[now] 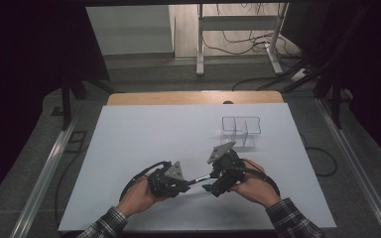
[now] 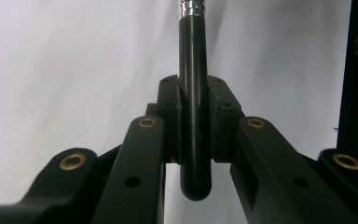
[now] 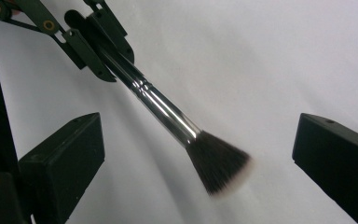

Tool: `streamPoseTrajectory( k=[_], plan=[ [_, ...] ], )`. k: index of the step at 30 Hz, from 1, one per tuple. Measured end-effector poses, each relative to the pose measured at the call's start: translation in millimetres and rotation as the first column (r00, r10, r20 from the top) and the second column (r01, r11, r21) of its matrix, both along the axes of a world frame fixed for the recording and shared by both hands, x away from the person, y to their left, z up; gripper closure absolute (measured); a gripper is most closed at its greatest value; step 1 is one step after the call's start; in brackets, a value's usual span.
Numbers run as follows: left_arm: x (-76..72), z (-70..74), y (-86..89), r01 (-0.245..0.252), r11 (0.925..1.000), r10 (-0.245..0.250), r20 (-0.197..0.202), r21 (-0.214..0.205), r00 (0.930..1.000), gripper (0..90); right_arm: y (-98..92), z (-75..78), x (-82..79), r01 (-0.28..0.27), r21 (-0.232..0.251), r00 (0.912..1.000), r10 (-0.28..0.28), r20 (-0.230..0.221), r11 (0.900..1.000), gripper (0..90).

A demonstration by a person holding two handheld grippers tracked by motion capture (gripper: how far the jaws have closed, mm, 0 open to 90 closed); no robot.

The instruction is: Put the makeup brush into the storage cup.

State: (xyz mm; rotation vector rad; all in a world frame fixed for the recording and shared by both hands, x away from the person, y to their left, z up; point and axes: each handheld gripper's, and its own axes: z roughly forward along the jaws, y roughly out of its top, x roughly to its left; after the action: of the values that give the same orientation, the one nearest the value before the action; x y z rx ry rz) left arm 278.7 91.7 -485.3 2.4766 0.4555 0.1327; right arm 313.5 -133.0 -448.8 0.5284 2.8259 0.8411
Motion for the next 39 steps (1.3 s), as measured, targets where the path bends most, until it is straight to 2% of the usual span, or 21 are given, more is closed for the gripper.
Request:
streamPoseTrajectory(
  k=[5, 9, 20, 21, 25, 26, 28, 29, 35, 36, 37, 39],
  plan=[
    [-1.6, 1.6, 7.1, -0.018, 0.9992, 0.018, -0.003, -0.035, 0.9998, 78.1, -4.8, -1.3, -2.7, 0.024, 0.026, 0.9996, -0.024, 0.011, 0.9994, 1.7],
    [-3.1, 2.9, 13.0, -0.027, 0.9986, 0.027, -0.002, -0.047, 0.9996, 78.1, -10.4, -2.5, -4.0, 0.046, 0.052, 0.9985, -0.048, 0.025, 0.9975, 0.8],
    [-4.6, 6.9, 25.6, -0.064, 0.9916, 0.062, -0.016, -0.113, 0.9979, 78.1, -35.3, -10.9, -5.7, 0.126, 0.127, 0.992, -0.126, -0.01, 0.9838, 0.3],
    [-5.6, 7.3, 26.9, -0.076, 0.9882, 0.074, -0.02, -0.134, 0.9971, 78.1, -38.6, -12.3, -6.8, 0.146, 0.135, 0.9892, -0.146, -0.011, 0.98, 0.0],
    [-6.9, 8.0, 28.9, -0.088, 0.9838, 0.085, -0.024, -0.156, 0.9961, 78.1, -42.1, -12.7, -8.9, 0.173, 0.151, 0.9847, -0.174, -0.008, 0.9732, 0.0],
    [-7.8, 8.2, 29.8, -0.095, 0.9813, 0.092, -0.023, -0.167, 0.9955, 78.1, -43.6, -13.0, -9.5, 0.185, 0.172, 0.9827, -0.183, -0.026, 0.9676, 0.0],
    [-9.8, 7.9, 30.7, -0.115, 0.9733, 0.111, -0.03, -0.199, 0.9933, 78.1, -44.3, -13.2, -9.8, 0.193, 0.181, 0.9812, -0.19, -0.034, 0.9643, 0.0],
    [-10.4, 8.2, 31.8, -0.118, 0.9718, 0.115, -0.03, -0.204, 0.993, 78.1, -45.0, -13.8, -10.5, 0.197, 0.194, 0.9803, -0.192, -0.045, 0.961, 0.0],
    [-14.9, 9.9, 36.1, -0.143, 0.957, 0.141, -0.024, -0.252, 0.9897, 78.1, -44.0, -16.3, -12.6, 0.209, 0.218, 0.9774, -0.196, -0.078, 0.9533, 0.0],
    [-16.1, 9.7, 36.2, -0.148, 0.9521, 0.147, -0.026, -0.267, 0.9888, 78.1, -43.6, -16.6, -13.0, 0.207, 0.224, 0.9777, -0.193, -0.083, 0.9525, 0.0],
    [-16.6, 9.9, 37.1, -0.146, 0.9529, 0.145, -0.022, -0.266, 0.9892, 78.1, -43.2, -16.6, -13.4, 0.203, 0.229, 0.9785, -0.188, -0.084, 0.9519, 0.0],
    [-18.2, 9.7, 37.3, -0.153, 0.9478, 0.153, -0.02, -0.28, 0.988, 78.1, -42.4, -16.0, -14.8, 0.202, 0.235, 0.9788, -0.187, -0.083, 0.9508, 0.0]
  ],
)
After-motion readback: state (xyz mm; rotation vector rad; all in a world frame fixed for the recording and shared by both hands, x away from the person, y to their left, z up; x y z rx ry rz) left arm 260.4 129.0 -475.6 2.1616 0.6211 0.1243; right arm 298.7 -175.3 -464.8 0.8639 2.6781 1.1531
